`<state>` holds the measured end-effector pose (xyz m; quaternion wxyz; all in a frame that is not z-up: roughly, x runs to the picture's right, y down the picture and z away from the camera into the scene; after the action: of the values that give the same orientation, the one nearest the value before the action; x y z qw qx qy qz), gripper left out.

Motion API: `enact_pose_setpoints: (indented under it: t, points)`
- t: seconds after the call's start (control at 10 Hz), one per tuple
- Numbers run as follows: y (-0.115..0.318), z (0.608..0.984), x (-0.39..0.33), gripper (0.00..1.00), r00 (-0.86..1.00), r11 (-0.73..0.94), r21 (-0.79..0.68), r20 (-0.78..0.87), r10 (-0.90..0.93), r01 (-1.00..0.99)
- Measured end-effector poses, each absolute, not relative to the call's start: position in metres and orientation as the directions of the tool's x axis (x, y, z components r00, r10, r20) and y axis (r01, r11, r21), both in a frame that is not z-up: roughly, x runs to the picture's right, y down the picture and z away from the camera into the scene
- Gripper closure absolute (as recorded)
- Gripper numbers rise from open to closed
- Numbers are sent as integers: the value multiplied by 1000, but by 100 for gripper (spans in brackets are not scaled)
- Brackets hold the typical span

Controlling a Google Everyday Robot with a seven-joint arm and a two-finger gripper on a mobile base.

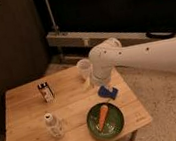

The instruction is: Knock the eraser over

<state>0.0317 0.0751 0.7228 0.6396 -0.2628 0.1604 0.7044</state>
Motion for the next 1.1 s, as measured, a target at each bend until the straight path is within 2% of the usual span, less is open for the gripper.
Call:
enact_pose_setpoints:
  t: [0.6,0.9,1.1]
  points:
    - [51,711,30,20,-11,-102,-152,-508,861,-983]
    - [34,706,25,21,21,-98,-226,-471,882,-969]
    - [30,708,6,37,79,-68,-295,-460,884,-953]
